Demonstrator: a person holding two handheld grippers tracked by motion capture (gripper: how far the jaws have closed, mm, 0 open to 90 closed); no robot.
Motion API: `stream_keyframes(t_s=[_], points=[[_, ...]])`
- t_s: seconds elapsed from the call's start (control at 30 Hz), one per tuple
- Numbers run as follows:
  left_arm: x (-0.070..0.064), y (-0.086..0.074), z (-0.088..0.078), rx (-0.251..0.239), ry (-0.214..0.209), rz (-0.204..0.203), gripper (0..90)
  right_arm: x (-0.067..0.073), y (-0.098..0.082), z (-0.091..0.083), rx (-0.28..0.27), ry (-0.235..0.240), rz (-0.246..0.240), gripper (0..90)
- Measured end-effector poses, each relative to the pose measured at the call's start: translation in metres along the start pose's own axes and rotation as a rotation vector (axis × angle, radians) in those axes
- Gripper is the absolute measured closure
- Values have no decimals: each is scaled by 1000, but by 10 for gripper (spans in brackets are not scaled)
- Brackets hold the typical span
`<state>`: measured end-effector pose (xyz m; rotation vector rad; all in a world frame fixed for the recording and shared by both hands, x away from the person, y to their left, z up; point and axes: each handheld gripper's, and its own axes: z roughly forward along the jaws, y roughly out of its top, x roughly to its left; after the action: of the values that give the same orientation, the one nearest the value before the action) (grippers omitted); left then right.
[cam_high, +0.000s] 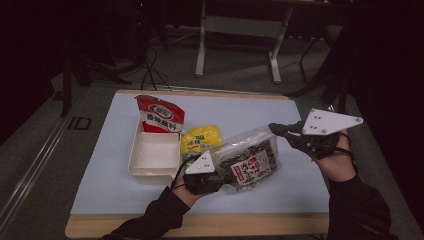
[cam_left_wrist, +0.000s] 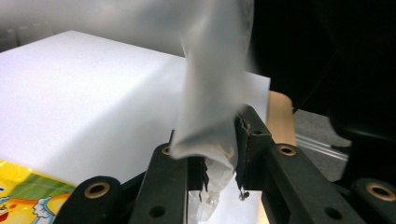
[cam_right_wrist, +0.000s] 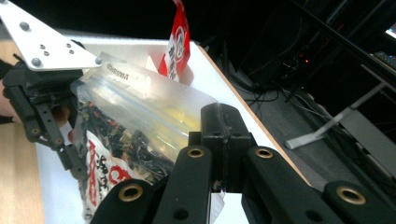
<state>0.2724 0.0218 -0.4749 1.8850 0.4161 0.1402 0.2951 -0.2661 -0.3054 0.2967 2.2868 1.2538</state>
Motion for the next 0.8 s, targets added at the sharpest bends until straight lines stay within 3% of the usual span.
stream_keyframes(t_s=[0.2,0.23,0.27,0.33,0.4,0.43,0.67,0.7,0.8], points=[[-2,10,-6,14,-5,-5,789,-5,-3,-7,-57,0,34,874],[-4,18,-10,11,5,-3,790,-7,-3,-10,-91,15,56,733],[-4,18,-10,11,5,-3,790,-7,-3,-10,-91,15,56,733],[-3,28,-19,-2,27,-10,790,-8,-4,-14,-133,12,76,611],[-3,28,-19,-2,27,-10,790,-10,-5,-16,-150,18,93,611],[0,34,-28,-12,55,-10,790,-10,-8,-18,-159,-10,100,492],[7,48,-62,-25,103,-9,790,-11,-38,-8,-175,-12,207,308],[7,48,-62,-25,103,-9,790,-11,-38,-8,-175,-12,207,308],[13,51,-84,-23,139,-18,791,-9,-61,4,-181,3,276,271]])
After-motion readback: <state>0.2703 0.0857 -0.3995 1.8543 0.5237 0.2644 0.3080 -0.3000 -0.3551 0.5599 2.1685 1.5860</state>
